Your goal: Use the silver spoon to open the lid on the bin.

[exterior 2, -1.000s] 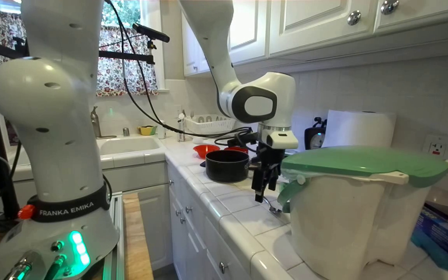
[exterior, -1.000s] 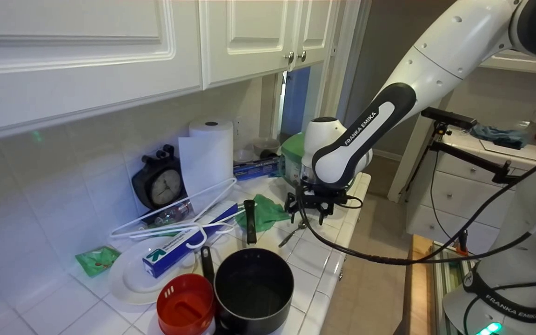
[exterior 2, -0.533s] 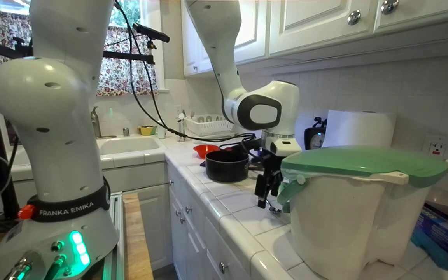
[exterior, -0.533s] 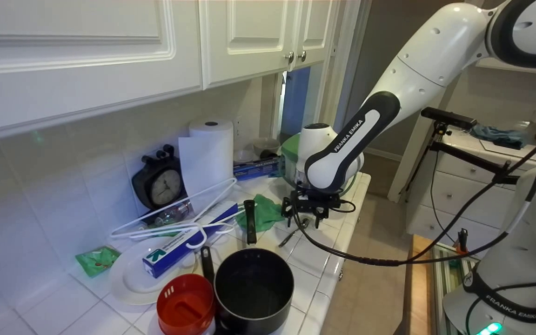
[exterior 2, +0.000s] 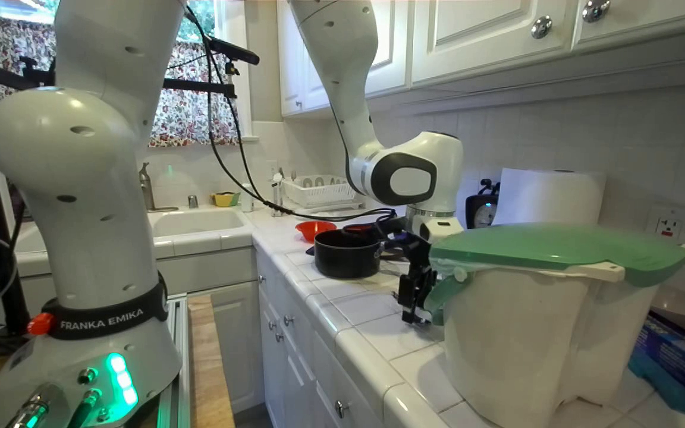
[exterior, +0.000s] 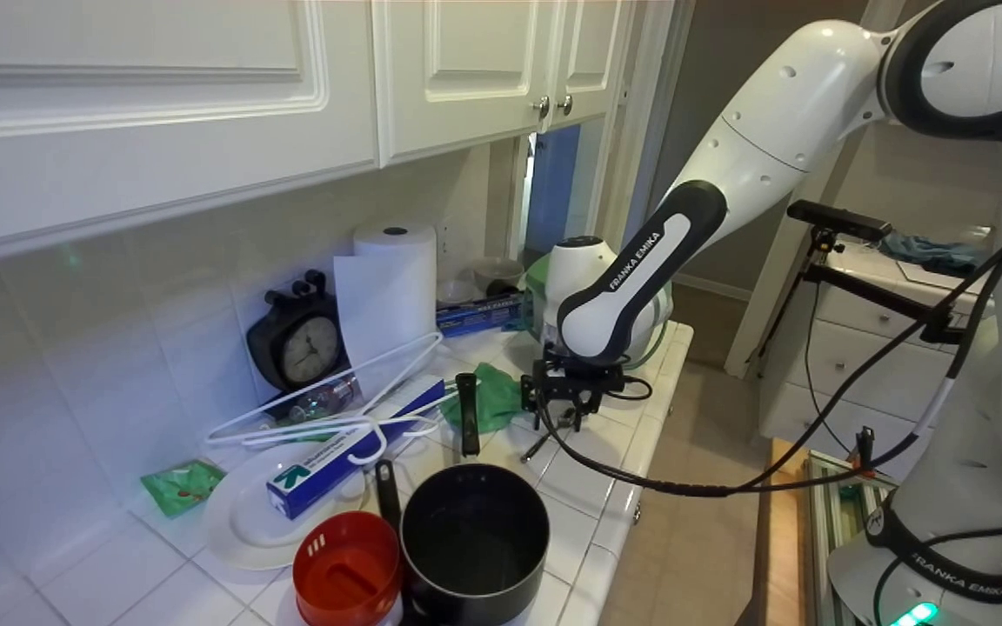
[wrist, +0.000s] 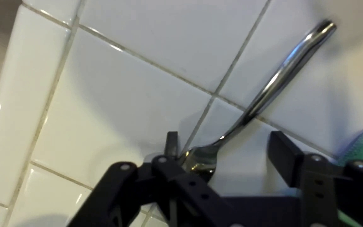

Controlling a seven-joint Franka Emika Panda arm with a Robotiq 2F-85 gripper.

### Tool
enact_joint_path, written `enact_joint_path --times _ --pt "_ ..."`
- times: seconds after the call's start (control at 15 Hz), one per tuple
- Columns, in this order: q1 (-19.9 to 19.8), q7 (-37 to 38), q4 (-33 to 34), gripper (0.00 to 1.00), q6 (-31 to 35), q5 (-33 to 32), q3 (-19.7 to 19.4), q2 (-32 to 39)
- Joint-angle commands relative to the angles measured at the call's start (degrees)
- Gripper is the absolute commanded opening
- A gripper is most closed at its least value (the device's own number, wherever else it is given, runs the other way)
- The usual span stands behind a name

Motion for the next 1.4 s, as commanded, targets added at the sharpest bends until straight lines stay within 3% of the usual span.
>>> enact_joint_path --times 0.0,0.13,0.27,0.53,0.67,0.8,0.93,1.07,1.33 --pt "1.4 -0.1 1.6 0.44 0.1 1.7 -1.0 1.5" --pt "1.7 0.0 2.0 0.34 0.1 1.6 -1.1 1.7" --pt "2.0 0.1 2.2 0.32 0.1 1.5 -1.2 1.8" --pt "2.4 0.3 2.5 0.49 0.0 1.3 -1.5 2.1" --pt "2.6 0.4 2.5 0.38 0.0 1.3 -1.6 2.1" --pt "2.7 0.4 2.6 0.18 0.0 1.3 -1.7 2.1" --pt "2.9 0.5 2.7 0.08 0.0 1.3 -1.7 2.2" --pt "3.0 0.5 2.8 0.03 -0.1 1.3 -1.7 2.2" --pt "3.0 0.4 2.8 0.07 -0.3 1.5 -1.8 2.2"
